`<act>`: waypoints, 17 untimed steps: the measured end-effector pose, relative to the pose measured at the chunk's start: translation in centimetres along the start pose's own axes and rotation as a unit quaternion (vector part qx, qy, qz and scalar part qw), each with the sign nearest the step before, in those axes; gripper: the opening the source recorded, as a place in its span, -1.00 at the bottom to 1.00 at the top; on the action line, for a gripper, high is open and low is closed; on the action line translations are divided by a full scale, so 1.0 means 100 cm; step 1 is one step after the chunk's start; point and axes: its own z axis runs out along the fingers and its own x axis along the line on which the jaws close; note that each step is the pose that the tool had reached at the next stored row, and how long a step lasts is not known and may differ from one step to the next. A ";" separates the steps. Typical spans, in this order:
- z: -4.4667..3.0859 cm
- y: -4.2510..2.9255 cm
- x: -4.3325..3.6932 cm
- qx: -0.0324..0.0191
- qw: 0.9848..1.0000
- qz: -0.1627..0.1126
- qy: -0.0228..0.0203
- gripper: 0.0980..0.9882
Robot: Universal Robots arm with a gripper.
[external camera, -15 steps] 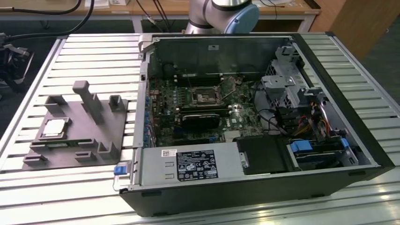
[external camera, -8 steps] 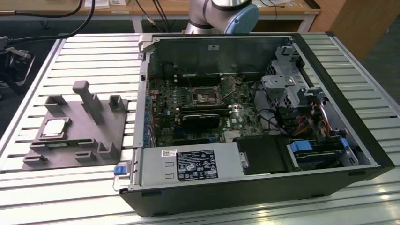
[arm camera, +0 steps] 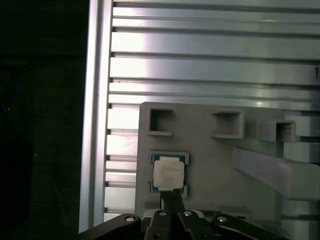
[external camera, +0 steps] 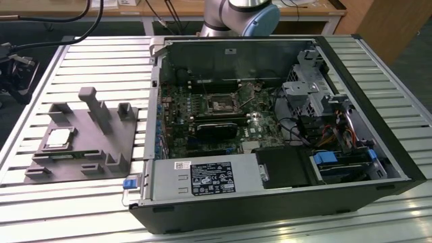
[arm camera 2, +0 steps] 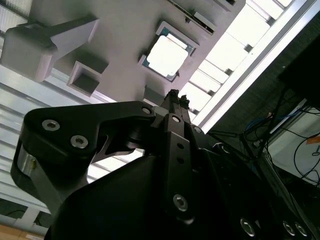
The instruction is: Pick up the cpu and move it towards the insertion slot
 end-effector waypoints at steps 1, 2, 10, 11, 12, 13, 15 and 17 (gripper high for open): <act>0.0007 0.0000 0.0002 0.000 1.000 0.000 0.000 -0.98; 0.0014 0.0000 0.0004 0.000 1.000 0.000 0.000 -0.98; 0.0073 -0.0007 0.0023 0.000 1.000 0.000 0.000 -0.98; 0.0082 -0.0007 0.0024 0.000 1.000 0.000 0.000 -0.98; 0.0090 -0.0008 0.0025 0.000 1.000 0.000 0.000 -0.98; 0.0098 -0.0008 0.0026 0.000 1.000 0.000 0.000 -0.98; 0.0117 -0.0008 0.0026 0.000 1.000 0.000 0.001 -0.98; 0.0136 -0.0009 0.0026 0.002 1.000 0.000 0.001 -0.96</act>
